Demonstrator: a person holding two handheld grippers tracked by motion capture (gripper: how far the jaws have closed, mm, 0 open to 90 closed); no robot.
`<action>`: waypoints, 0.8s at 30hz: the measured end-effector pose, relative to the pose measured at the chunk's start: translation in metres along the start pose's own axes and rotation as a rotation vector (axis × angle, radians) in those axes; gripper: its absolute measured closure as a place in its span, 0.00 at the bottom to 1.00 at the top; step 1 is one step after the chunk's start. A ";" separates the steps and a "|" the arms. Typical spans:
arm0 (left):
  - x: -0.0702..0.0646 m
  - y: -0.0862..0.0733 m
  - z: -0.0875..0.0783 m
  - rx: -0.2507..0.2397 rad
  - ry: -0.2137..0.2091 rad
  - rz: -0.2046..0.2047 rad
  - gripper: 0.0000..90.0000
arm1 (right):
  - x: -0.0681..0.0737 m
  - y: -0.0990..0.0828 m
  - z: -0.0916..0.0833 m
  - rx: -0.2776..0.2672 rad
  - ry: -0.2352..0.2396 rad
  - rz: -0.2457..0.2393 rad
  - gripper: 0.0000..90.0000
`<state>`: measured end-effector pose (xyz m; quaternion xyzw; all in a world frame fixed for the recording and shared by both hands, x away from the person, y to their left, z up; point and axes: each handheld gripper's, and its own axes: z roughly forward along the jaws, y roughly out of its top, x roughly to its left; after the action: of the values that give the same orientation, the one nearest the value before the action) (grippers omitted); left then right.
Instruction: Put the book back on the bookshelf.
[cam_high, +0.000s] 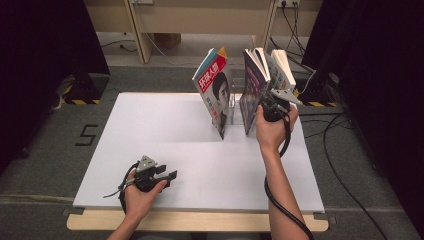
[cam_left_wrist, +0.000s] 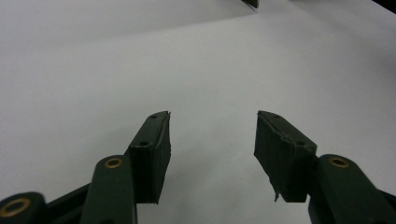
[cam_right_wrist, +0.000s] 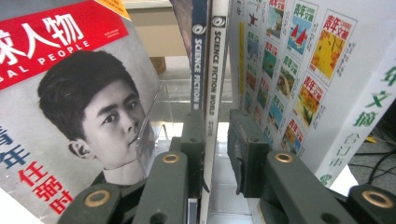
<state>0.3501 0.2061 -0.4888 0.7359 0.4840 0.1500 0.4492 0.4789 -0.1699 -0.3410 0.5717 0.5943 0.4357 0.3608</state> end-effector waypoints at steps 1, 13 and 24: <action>0.000 0.000 0.000 0.001 0.000 0.001 0.50 | 0.000 -0.001 -0.001 -0.001 0.000 -0.001 0.85; 0.001 0.001 0.001 -0.005 0.004 -0.002 0.50 | 0.003 -0.010 -0.007 0.005 0.014 -0.016 0.84; 0.001 0.001 0.001 -0.005 0.008 -0.003 0.50 | 0.002 -0.022 -0.015 0.013 0.048 -0.014 0.83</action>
<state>0.3521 0.2067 -0.4885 0.7334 0.4865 0.1537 0.4492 0.4567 -0.1693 -0.3554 0.5592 0.6096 0.4429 0.3459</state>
